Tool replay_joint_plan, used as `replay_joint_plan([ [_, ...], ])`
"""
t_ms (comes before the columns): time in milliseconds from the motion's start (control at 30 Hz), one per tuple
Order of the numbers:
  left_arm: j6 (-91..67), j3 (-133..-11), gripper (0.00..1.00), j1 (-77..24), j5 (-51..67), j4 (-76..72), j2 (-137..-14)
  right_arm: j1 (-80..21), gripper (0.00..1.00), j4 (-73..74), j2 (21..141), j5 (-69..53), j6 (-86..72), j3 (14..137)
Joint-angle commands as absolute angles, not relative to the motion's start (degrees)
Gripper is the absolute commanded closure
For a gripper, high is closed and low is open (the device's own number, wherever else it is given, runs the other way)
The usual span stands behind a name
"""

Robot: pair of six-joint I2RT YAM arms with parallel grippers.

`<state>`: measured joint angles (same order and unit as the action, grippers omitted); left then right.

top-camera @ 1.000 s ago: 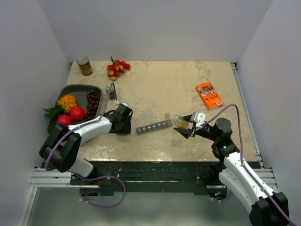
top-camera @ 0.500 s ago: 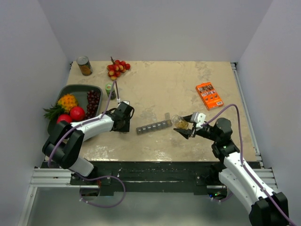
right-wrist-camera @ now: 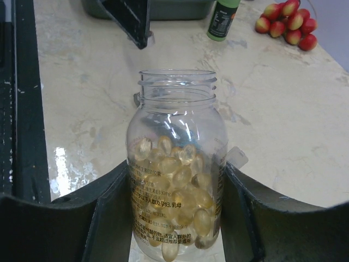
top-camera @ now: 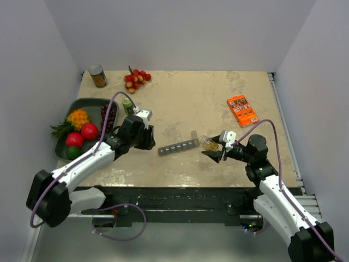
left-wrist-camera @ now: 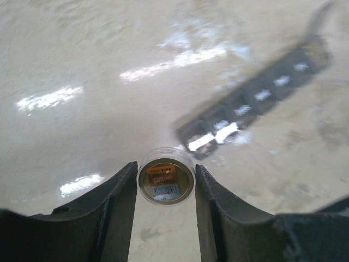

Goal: Sort the pills into containers

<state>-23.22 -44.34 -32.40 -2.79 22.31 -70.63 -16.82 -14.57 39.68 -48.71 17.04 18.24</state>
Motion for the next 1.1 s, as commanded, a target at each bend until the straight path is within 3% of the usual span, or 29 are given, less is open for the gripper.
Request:
replay_joint_plan([
  [0,-21.0,-40.7,1.0,-33.0,15.4,15.6,-62.9,-16.5,1.0,-7.0,40.5,-51.9,22.1,23.8],
  [200,-30.6,-36.4,1.0,-35.5,24.7,2.0,-56.7,-16.6,1.0,9.2,44.2,-50.6,34.2,31.0],
  [500,-39.0,-34.4,1.0,-36.8,27.5,-11.6,-57.7,-16.5,1.0,36.1,57.5,-49.4,48.5,46.2],
  [767,-45.8,-31.4,1.0,-36.8,28.8,-20.6,-60.2,-16.5,1.0,39.7,63.5,-51.0,48.1,51.9],
  [1067,-50.0,-31.3,1.0,-37.0,30.4,-25.8,-61.6,-16.6,1.0,36.2,61.2,-49.7,46.2,49.1],
])
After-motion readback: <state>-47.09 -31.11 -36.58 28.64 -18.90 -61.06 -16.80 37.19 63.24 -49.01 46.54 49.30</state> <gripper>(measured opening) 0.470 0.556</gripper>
